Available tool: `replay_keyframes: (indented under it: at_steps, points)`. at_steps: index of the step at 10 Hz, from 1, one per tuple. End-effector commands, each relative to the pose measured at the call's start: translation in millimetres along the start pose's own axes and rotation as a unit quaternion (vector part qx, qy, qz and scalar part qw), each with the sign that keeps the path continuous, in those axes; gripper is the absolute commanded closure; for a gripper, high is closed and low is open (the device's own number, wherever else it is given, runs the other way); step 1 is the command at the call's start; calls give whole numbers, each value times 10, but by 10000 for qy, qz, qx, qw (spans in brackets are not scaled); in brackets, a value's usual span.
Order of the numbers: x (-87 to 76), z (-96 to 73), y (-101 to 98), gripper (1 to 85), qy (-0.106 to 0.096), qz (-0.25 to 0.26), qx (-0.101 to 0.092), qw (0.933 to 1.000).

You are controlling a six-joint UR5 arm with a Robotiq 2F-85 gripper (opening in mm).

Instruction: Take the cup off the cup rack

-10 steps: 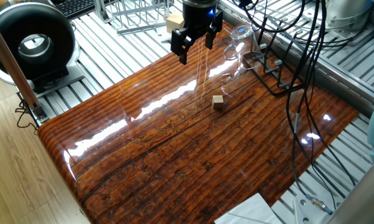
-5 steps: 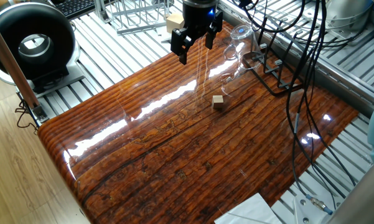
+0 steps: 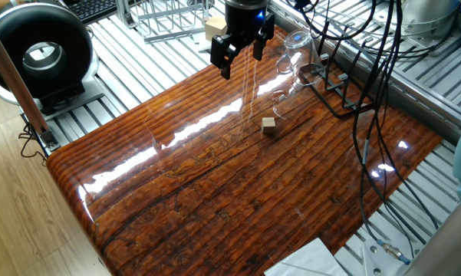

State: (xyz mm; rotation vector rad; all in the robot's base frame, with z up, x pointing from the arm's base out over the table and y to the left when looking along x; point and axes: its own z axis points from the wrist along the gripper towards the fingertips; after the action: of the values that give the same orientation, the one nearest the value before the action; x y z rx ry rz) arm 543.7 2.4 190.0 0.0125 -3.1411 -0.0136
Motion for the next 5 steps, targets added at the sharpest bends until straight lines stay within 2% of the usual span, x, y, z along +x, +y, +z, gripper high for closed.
replay_keyframes:
  at_steps: [1, 5]
  points:
    - [-146, -30, -342, 843, -122, -2194, 749, 9727]
    - [-147, -14, -302, 843, -144, -2133, 674, 9746]
